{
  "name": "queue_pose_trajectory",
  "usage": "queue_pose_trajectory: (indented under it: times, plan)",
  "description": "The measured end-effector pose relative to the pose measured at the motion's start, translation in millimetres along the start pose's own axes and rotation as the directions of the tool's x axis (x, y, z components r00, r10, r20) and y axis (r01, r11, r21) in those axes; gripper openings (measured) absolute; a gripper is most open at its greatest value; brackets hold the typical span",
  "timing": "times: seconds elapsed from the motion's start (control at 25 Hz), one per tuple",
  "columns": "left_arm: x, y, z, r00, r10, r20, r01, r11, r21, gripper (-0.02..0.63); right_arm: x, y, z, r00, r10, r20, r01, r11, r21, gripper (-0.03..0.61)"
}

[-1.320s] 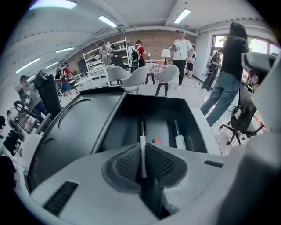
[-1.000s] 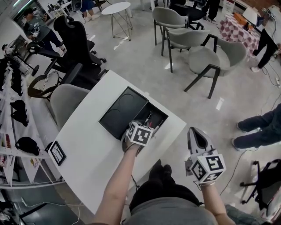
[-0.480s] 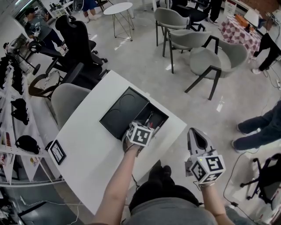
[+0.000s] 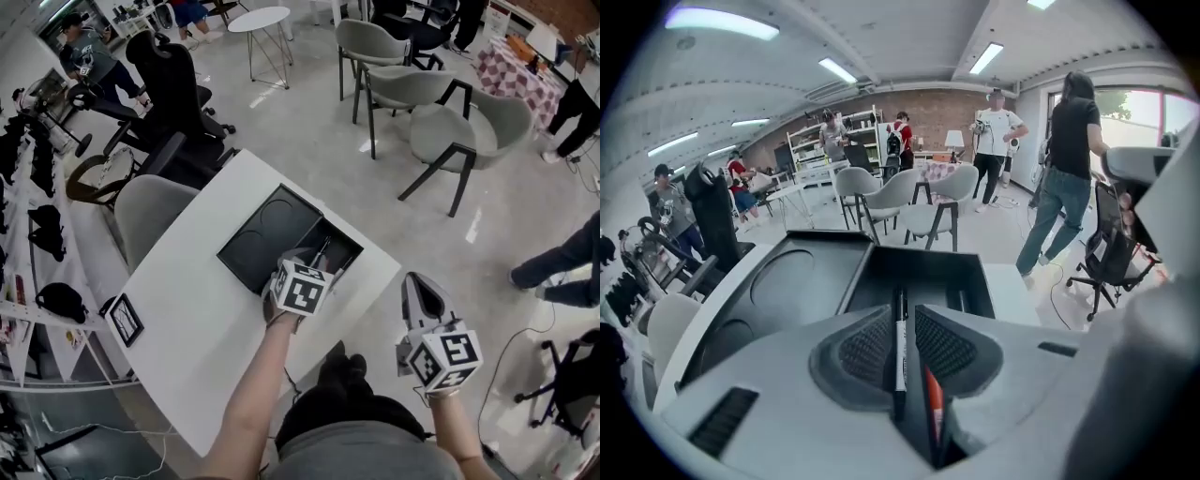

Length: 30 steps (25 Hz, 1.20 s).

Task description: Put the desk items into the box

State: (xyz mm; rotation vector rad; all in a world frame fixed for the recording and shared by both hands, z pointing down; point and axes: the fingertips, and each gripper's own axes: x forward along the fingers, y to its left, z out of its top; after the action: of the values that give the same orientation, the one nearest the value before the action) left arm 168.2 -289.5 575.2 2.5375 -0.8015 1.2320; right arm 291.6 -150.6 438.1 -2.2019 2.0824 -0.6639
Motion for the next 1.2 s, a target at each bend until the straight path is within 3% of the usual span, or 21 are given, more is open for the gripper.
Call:
queue_pose_trajectory:
  times: [0.28,0.6,1.2]
  plan:
    - [-31,6,20,0.996,0.027,0.083,-0.027,1.000,-0.005,0.069,-5,12,5,1.000,0.013,0.015,-0.013,1.000,-0.008,0.003]
    - [-70,16,43,0.976,0.074,0.204,-0.070,0.997,-0.027,0.069,-10,12,10,0.999,0.013,0.032,-0.012,1.000,-0.015,0.003]
    - [-139,20,54,0.904,0.128,0.408,-0.099,0.991,-0.092,0.066,-21,18,18,0.998,0.016,0.060,-0.013,0.999,-0.047,0.003]
